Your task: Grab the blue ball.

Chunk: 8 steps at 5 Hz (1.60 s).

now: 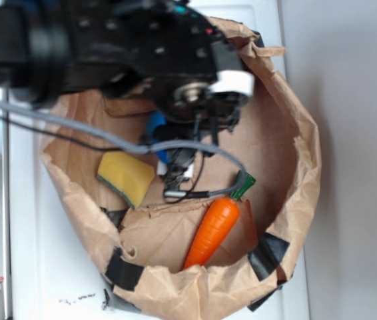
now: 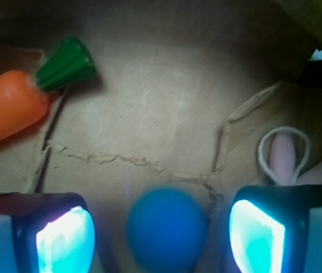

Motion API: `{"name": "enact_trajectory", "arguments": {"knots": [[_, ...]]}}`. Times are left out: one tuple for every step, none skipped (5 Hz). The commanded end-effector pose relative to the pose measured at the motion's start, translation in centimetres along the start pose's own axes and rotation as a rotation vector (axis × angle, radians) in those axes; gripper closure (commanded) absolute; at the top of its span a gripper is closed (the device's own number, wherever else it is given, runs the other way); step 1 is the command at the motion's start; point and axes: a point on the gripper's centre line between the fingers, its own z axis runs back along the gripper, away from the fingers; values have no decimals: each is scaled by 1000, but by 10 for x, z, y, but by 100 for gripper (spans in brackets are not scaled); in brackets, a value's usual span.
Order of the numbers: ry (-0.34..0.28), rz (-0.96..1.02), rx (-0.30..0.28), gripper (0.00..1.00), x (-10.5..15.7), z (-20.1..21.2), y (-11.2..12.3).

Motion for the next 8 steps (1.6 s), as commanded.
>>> {"name": "enact_trajectory", "arguments": {"knots": [[-59, 32, 113, 0, 24, -16, 15], [-41, -21, 116, 0, 17, -33, 5], [-45, -9, 145, 100, 14, -41, 3], [-51, -7, 123, 100, 14, -34, 2], [-80, -3, 75, 100, 9, -12, -2], [-98, 1, -34, 100, 1, 34, -9], [-95, -1, -115, 100, -5, 68, -11], [-99, -10, -135, 100, -11, 86, -15]]}}
